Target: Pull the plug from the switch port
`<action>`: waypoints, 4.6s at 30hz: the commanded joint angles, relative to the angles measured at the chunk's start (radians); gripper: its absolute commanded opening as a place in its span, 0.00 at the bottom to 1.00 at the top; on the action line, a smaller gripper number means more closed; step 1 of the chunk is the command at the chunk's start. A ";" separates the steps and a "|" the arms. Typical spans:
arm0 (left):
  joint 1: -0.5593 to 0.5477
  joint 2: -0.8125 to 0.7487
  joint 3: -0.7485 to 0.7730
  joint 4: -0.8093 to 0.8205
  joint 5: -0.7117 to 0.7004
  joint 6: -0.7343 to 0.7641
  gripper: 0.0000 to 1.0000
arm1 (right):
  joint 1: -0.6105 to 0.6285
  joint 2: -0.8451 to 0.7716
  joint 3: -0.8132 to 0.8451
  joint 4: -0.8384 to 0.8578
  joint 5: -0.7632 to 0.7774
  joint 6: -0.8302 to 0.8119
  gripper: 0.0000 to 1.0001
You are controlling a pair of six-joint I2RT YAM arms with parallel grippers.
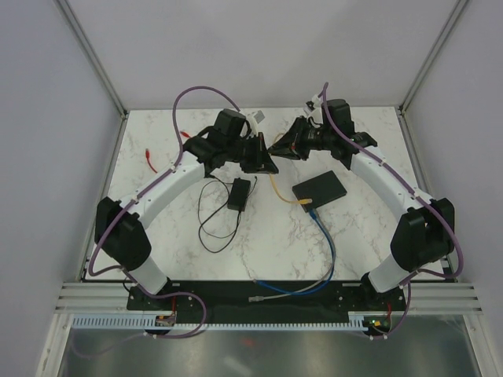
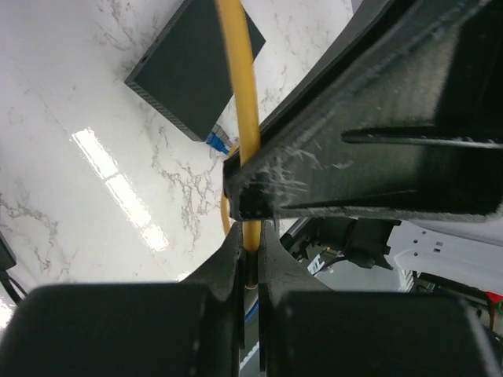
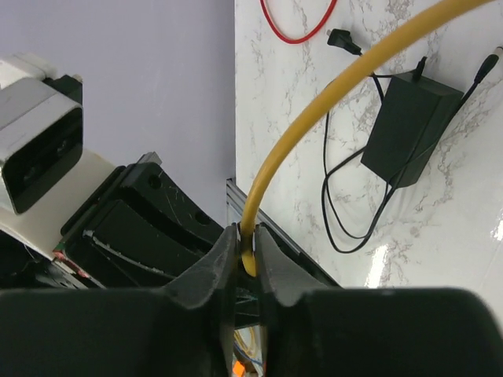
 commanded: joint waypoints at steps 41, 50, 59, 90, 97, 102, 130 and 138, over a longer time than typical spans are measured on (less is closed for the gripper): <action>0.718 0.288 0.018 0.353 -0.345 -0.185 0.02 | -0.131 -0.100 0.253 -0.650 0.301 -0.590 0.55; 0.698 0.254 -0.106 0.361 -0.524 -0.350 0.02 | -0.131 -0.083 0.240 -0.650 0.296 -0.588 0.55; 0.679 0.192 -0.260 0.357 -0.562 -0.411 0.02 | -0.129 -0.071 0.224 -0.647 0.285 -0.590 0.55; 0.681 0.037 -0.415 0.419 -0.295 -0.342 0.91 | -0.131 -0.076 0.165 -0.618 0.187 -0.564 0.98; 0.580 -0.055 -0.394 0.423 -0.212 -0.163 0.87 | -0.169 -0.079 0.105 -0.611 0.202 -0.545 0.89; 0.375 -0.023 -0.331 0.423 -0.093 -0.077 0.77 | -0.189 -0.082 0.037 -0.588 0.192 -0.545 0.72; -0.086 0.587 0.256 0.293 0.357 -0.045 0.50 | -0.340 -0.074 -0.593 -0.064 0.054 -0.567 0.60; -0.086 0.648 0.283 0.230 0.365 -0.032 0.48 | -0.353 -0.080 -0.692 0.088 0.037 -0.535 0.54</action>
